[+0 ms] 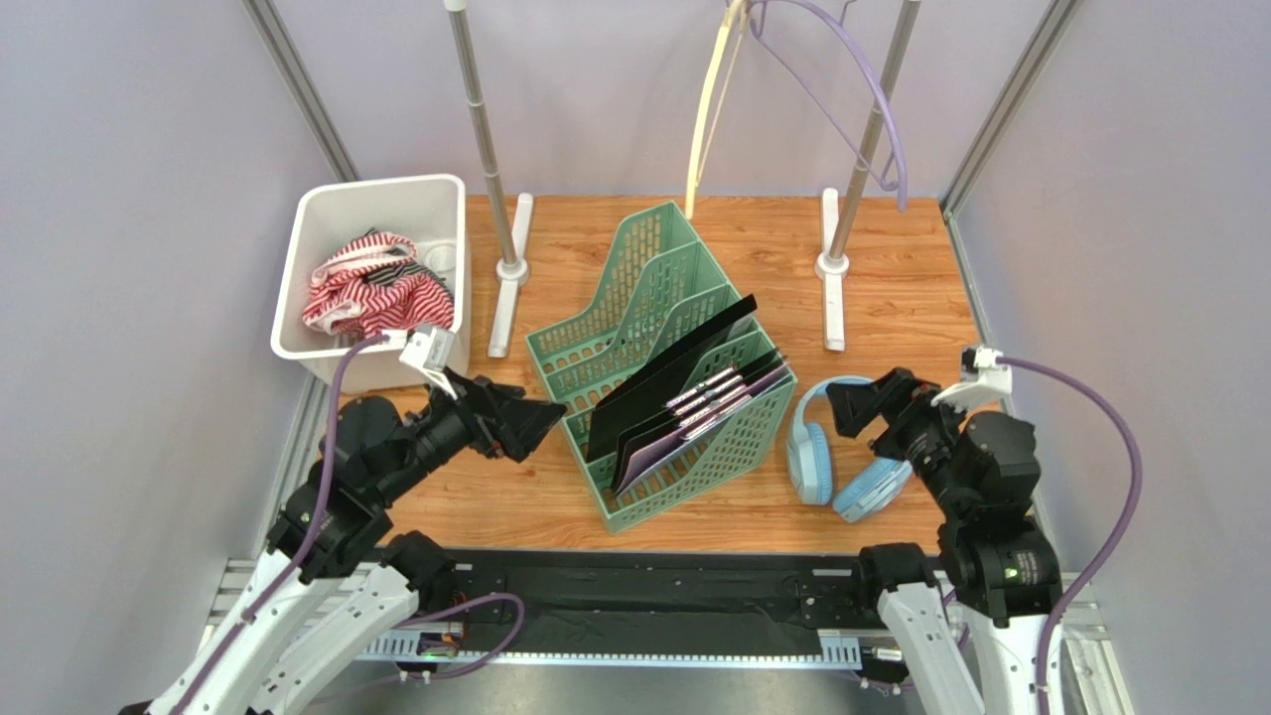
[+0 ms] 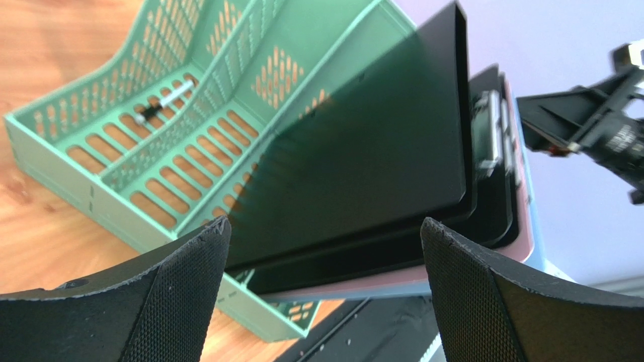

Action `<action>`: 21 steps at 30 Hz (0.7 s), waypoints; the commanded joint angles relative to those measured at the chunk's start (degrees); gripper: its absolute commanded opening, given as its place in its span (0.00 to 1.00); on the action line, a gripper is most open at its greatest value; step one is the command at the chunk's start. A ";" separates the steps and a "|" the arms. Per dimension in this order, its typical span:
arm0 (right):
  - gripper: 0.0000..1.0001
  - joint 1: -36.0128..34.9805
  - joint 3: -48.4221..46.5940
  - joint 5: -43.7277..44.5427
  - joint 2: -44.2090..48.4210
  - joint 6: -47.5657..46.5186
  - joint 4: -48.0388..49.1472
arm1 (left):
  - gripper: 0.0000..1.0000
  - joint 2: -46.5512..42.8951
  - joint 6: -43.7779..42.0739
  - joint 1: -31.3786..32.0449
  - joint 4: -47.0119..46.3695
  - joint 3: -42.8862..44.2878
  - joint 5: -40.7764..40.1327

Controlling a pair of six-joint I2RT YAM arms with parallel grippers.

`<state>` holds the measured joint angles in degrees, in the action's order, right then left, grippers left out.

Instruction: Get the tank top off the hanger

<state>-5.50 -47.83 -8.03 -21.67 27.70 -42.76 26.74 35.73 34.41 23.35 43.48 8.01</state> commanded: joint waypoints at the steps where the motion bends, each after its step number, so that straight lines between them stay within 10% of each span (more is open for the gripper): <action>1: 0.90 -0.22 6.68 -0.49 4.88 2.97 3.82 | 0.99 -4.85 1.63 0.04 -6.40 -4.37 1.93; 10: 0.98 -0.22 22.16 -5.50 20.23 9.65 10.41 | 0.99 -23.83 9.44 0.04 -14.03 -22.38 -1.85; 21: 1.00 -0.30 23.84 6.89 23.78 13.25 7.96 | 0.99 -28.94 8.39 0.04 -7.88 -24.40 -7.83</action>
<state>-5.50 -24.47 -6.17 -0.58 37.69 -36.97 0.40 43.40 34.41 15.73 19.97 2.13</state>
